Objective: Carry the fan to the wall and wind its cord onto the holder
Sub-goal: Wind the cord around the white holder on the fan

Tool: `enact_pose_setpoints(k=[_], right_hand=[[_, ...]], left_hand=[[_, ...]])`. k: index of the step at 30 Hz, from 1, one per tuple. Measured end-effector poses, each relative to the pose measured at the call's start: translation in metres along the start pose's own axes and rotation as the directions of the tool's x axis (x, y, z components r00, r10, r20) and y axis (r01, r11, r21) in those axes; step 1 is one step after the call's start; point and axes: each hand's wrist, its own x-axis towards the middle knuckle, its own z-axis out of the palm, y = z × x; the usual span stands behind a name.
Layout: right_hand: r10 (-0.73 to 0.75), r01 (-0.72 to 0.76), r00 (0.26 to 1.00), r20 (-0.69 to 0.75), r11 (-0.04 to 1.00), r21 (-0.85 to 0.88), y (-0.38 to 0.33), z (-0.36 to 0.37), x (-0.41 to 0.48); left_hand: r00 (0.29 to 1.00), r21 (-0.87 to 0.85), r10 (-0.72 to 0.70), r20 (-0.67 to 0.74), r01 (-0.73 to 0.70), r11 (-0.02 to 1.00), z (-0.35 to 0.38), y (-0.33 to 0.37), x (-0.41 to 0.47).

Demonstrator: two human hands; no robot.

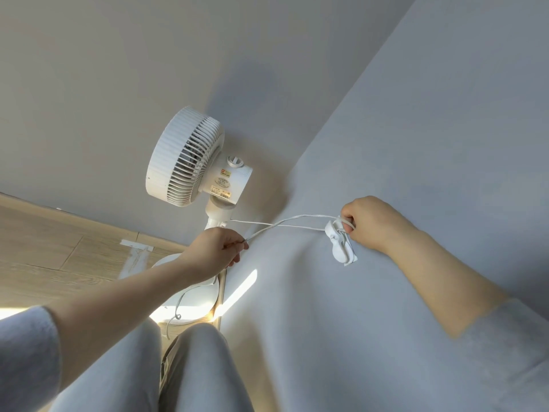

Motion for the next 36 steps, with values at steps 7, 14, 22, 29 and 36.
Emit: enact_pose_setpoints(k=[7,14,22,29,36], right_hand=[[0.084,-0.084,0.996,-0.006,0.996,0.013,-0.015,0.028,-0.052],[0.204,-0.202,0.979,-0.027,0.977,0.074,-0.025,0.058,-0.085],[0.175,-0.175,0.984,-0.017,0.982,-0.065,-0.048,0.078,-0.098],[0.173,-0.173,0.985,0.006,0.985,0.012,-0.057,0.112,-0.078],[0.175,-0.176,0.984,0.019,0.979,0.106,-0.058,0.117,-0.049]], left_hand=[[0.998,0.029,-0.031,0.052,0.029,0.999,-0.003,0.003,-0.012],[0.996,0.065,0.004,0.088,-0.010,0.998,-0.004,0.013,-0.019],[0.995,0.079,-0.014,0.096,0.006,0.997,0.001,0.006,-0.021],[0.995,0.083,-0.047,0.089,0.039,0.996,0.004,-0.005,-0.017],[0.991,0.119,-0.135,0.017,0.132,0.984,0.000,-0.025,-0.005]])
